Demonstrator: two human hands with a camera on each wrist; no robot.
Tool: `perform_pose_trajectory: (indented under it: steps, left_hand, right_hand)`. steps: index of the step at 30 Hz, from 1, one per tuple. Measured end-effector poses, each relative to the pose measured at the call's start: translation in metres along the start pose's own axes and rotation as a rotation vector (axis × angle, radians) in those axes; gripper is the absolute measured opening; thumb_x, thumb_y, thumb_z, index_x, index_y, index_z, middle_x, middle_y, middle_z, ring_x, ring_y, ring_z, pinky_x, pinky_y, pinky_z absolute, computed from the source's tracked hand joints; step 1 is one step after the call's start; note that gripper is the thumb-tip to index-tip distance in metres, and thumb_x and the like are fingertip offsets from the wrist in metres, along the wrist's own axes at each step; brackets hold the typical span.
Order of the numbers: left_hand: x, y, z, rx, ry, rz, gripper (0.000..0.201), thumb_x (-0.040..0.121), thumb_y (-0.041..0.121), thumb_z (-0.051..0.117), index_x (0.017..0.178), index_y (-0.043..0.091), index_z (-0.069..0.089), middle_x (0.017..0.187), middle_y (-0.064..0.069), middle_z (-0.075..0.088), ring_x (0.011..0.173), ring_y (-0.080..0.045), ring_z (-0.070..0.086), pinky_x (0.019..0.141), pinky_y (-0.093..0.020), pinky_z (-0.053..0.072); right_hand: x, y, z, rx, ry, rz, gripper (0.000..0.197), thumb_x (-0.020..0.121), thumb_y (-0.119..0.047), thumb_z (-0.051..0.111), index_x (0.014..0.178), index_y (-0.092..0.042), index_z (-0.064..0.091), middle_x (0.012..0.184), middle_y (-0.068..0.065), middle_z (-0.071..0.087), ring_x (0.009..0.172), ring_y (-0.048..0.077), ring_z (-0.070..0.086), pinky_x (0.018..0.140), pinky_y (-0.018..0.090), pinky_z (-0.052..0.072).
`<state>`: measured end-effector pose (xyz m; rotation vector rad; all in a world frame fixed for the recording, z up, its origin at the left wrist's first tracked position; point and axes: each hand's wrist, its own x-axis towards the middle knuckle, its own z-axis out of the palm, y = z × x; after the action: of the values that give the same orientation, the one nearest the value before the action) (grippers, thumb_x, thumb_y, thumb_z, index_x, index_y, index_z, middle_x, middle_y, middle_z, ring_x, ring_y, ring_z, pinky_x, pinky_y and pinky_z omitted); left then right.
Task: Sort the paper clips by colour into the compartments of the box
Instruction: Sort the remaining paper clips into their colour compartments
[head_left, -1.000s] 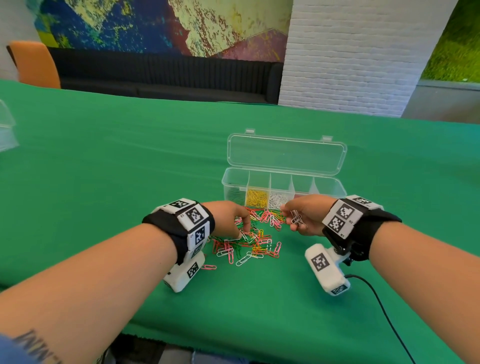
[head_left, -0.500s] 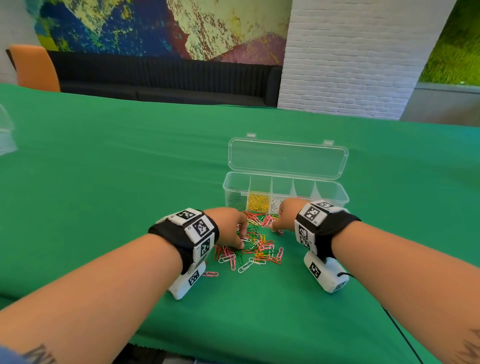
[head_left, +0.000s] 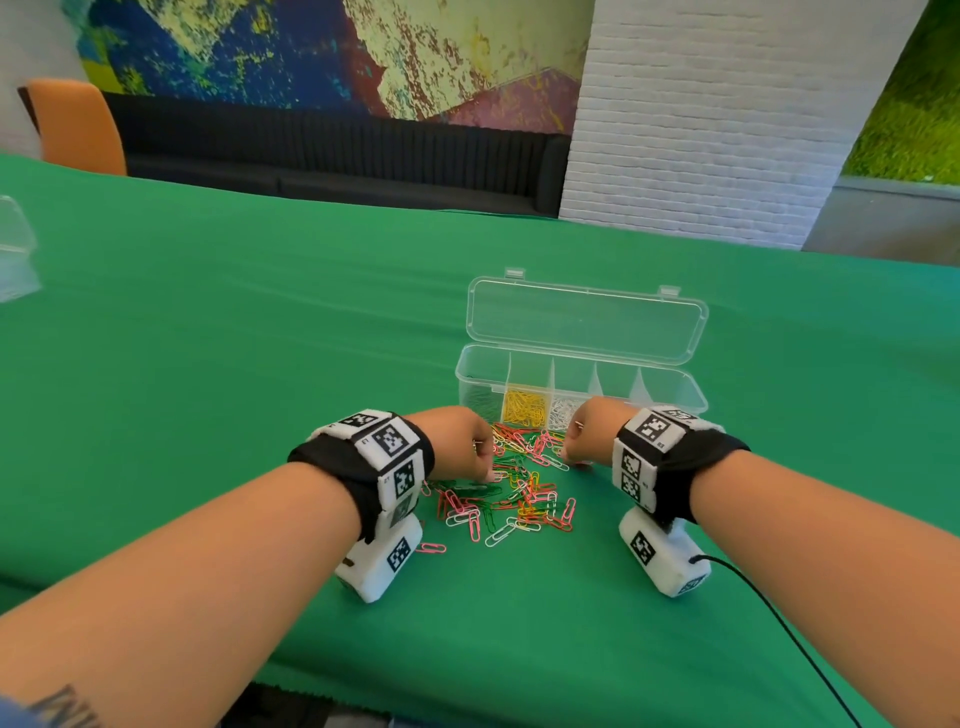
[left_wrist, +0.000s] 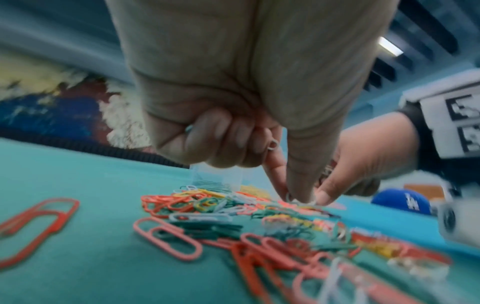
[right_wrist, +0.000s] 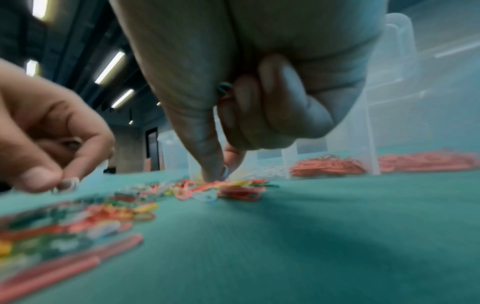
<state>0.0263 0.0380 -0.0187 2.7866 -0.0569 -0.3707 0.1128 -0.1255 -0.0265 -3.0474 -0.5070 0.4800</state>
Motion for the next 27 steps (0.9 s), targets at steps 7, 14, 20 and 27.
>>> perform_pose_trajectory:
  steps: [7, 14, 20, 27]
  left_hand:
    - [-0.006, -0.001, -0.007, -0.217, -0.038, -0.094, 0.01, 0.093, 0.028, 0.052, 0.086, 0.02, 0.052, 0.071, 0.008, 0.048, 0.059, -0.007, 0.043, 0.054, -0.02, 0.037]
    - [-0.01, 0.007, -0.009, -0.849, -0.088, -0.184, 0.022, 0.089, -0.002, 0.037, 0.072, 0.011, 0.04, 0.073, -0.005, 0.052, 0.047, -0.005, 0.04, 0.037, -0.012, 0.027]
    - [-0.005, 0.003, -0.006, -1.063, -0.029, -0.251, 0.021, 0.092, -0.002, 0.032, 0.087, 0.012, 0.048, 0.065, -0.003, 0.046, 0.048, -0.007, 0.037, 0.036, -0.012, 0.03]
    - [-0.004, 0.005, -0.011, -1.241, -0.199, -0.338, 0.018, 0.093, 0.009, 0.029, 0.101, 0.007, 0.046, 0.072, -0.007, 0.05, 0.058, -0.014, 0.047, 0.044, -0.019, 0.045]
  right_hand:
    - [-0.019, 0.007, -0.007, 0.358, -0.077, 0.043, 0.024, 0.093, -0.02, 0.041, 0.07, -0.016, 0.046, 0.063, -0.002, 0.043, 0.052, 0.01, 0.037, 0.047, 0.018, 0.033]
    - [-0.024, 0.016, -0.004, 0.834, -0.202, 0.1, 0.023, 0.084, -0.005, 0.037, 0.062, -0.009, 0.041, 0.046, 0.001, 0.041, 0.035, 0.01, 0.032, 0.037, 0.014, 0.025]
    - [-0.022, 0.02, 0.001, 0.995, -0.217, 0.11, 0.02, 0.087, 0.004, 0.032, 0.079, -0.007, 0.047, 0.062, 0.006, 0.044, 0.047, 0.012, 0.032, 0.034, 0.012, 0.027]
    - [-0.029, 0.03, 0.001, 1.284, -0.322, 0.051, 0.025, 0.089, 0.0, 0.029, 0.09, -0.003, 0.053, 0.072, 0.009, 0.048, 0.047, 0.012, 0.049, 0.04, 0.017, 0.042]
